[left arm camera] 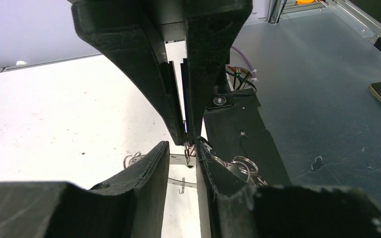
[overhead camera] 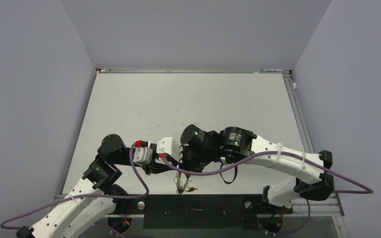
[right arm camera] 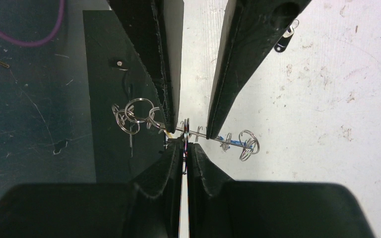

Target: Put the keys on the keyring

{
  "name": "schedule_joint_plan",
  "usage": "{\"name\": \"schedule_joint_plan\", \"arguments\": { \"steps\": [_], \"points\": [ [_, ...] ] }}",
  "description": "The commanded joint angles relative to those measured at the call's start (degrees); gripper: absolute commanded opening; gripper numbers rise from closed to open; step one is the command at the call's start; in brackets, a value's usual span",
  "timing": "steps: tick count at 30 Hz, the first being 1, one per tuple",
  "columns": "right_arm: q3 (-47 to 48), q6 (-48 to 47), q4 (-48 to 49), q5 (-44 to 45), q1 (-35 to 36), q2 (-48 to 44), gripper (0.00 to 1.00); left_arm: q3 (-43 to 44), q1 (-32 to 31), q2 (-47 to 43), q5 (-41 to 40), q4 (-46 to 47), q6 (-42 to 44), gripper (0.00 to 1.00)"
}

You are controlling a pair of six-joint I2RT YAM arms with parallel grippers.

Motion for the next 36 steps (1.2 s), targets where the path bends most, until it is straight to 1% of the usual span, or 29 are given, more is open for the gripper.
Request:
{"name": "schedule_joint_plan", "arguments": {
  "steps": [1,7,11,13,15,18,21,23,29,33,36],
  "points": [
    [2.8,-0.9,1.4,-0.1,0.6,0.5,0.05,-0.4,-0.8,0.0,1.8,4.2,-1.8,0.23],
    [3.0,-0.9,1.8,-0.1,0.8,1.1,0.05,-0.5,-2.0,1.0,1.8,4.5,-2.0,0.22],
    [2.8,-1.0,2.4,-0.3,0.7,0.9,0.05,-0.3,-2.8,1.2,1.3,3.4,-0.9,0.15],
    [2.8,-1.0,2.6,-0.4,0.8,0.8,0.05,-0.3,-3.1,1.3,0.7,2.7,-0.3,0.14],
    [2.8,-0.9,2.6,-0.4,0.8,0.7,0.05,-0.3,-3.2,1.2,-0.1,2.0,0.2,0.15],
    [3.0,-0.9,2.5,-0.2,0.8,0.5,0.05,-0.4,-3.3,0.9,-1.2,1.7,0.6,0.22],
    [2.9,-0.9,2.6,-0.1,0.8,0.3,0.05,-0.5,-3.3,0.7,-2.2,1.4,1.1,0.24],
    [2.9,-0.9,2.6,-0.1,0.8,0.0,0.05,-0.6,-3.3,0.1,-3.8,1.1,1.7,0.29],
    [2.2,-0.9,2.9,-0.2,0.8,-0.4,0.05,-1.0,-3.3,-0.5,-5.1,1.8,2.0,0.33],
    [2.2,-0.9,3.2,-0.1,0.8,-0.5,0.05,-1.1,-3.3,-0.6,-5.0,2.0,1.8,0.32],
    [2.4,-0.7,3.0,0.5,0.8,-0.6,0.05,-1.1,-3.3,-0.7,-4.7,2.0,1.6,0.25]
  ]
}}
